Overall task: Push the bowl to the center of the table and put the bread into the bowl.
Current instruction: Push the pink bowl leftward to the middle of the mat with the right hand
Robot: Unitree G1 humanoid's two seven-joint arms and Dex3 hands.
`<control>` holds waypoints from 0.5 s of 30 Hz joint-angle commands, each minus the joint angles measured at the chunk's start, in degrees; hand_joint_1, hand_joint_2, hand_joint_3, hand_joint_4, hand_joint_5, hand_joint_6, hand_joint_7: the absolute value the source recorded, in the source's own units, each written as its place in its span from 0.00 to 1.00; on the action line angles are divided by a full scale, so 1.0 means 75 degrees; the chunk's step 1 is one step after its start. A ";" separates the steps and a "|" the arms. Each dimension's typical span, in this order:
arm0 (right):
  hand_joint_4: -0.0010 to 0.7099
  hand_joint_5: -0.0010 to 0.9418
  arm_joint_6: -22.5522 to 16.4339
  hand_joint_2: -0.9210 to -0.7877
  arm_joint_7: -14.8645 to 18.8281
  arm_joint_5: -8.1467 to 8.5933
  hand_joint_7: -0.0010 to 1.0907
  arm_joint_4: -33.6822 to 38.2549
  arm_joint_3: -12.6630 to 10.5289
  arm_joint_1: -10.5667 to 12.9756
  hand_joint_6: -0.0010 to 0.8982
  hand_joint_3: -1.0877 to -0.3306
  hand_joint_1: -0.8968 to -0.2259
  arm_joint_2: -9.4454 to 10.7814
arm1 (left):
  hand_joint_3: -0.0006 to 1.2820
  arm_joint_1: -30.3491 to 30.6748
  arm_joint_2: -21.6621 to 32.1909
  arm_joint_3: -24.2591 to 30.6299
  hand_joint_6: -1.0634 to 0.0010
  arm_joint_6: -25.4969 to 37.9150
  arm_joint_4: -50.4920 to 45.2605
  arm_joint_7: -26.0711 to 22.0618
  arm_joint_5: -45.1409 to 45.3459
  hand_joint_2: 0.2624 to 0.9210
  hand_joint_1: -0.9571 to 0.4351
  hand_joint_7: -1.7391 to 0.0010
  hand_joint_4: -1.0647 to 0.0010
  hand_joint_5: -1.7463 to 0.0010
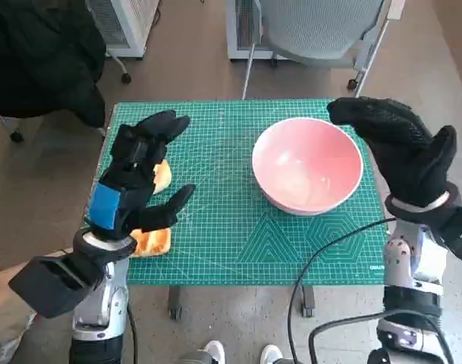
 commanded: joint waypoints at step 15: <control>0.22 0.00 0.0086 0.00 -0.0073 0.0010 0.01 -0.0011 -0.0043 0.0154 0.25 0.64 0.35 -0.0041 | 0.38 -0.0072 0.0003 -0.0064 1.00 -0.0027 0.0011 -0.0108 -0.0172 0.76 0.53 0.64 1.00 0.77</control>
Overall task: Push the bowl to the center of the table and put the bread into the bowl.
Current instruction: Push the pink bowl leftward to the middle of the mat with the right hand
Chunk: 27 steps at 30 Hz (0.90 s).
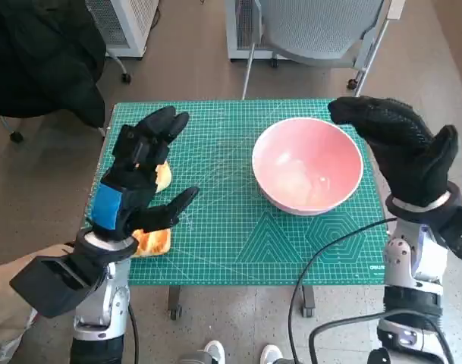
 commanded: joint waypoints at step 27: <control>0.23 0.00 -0.0135 0.00 0.0024 0.0000 0.01 0.0231 -0.0063 0.0129 0.25 0.64 0.37 0.0007 | 0.36 -0.0028 0.0039 -0.0010 1.00 0.0016 -0.0020 -0.0168 -0.0154 0.77 0.54 0.64 1.00 0.77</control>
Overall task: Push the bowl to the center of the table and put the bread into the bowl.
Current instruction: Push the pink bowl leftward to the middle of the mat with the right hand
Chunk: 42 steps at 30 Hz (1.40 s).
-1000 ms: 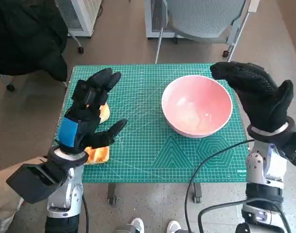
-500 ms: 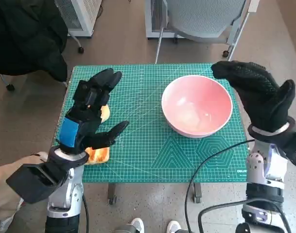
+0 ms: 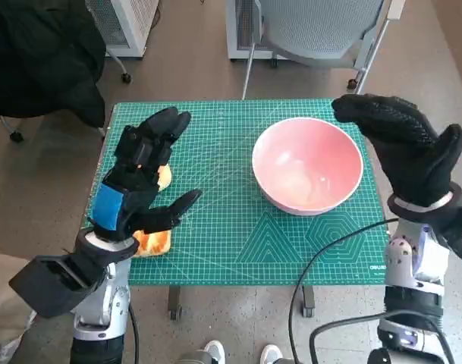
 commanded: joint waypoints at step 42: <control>0.11 0.01 -0.0129 0.00 -0.2248 -0.1635 0.01 0.7045 -0.0818 -0.2972 0.18 0.39 0.39 -0.1083 | 0.41 0.0133 0.0053 0.0048 1.00 0.0046 -0.0214 0.0050 -0.0157 0.73 0.55 0.66 1.00 0.78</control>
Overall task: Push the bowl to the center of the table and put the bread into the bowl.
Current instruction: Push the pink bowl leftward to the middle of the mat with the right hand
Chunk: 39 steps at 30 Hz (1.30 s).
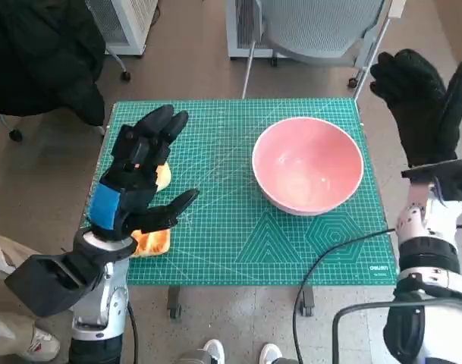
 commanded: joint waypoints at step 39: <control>0.23 0.01 0.2094 0.00 -0.1909 -0.1519 0.03 0.0622 0.0061 0.0245 0.27 0.38 0.38 0.0114 | 0.49 0.0464 0.0151 0.0153 1.00 0.0036 -0.0637 0.0161 0.0034 0.66 0.55 0.69 1.00 0.78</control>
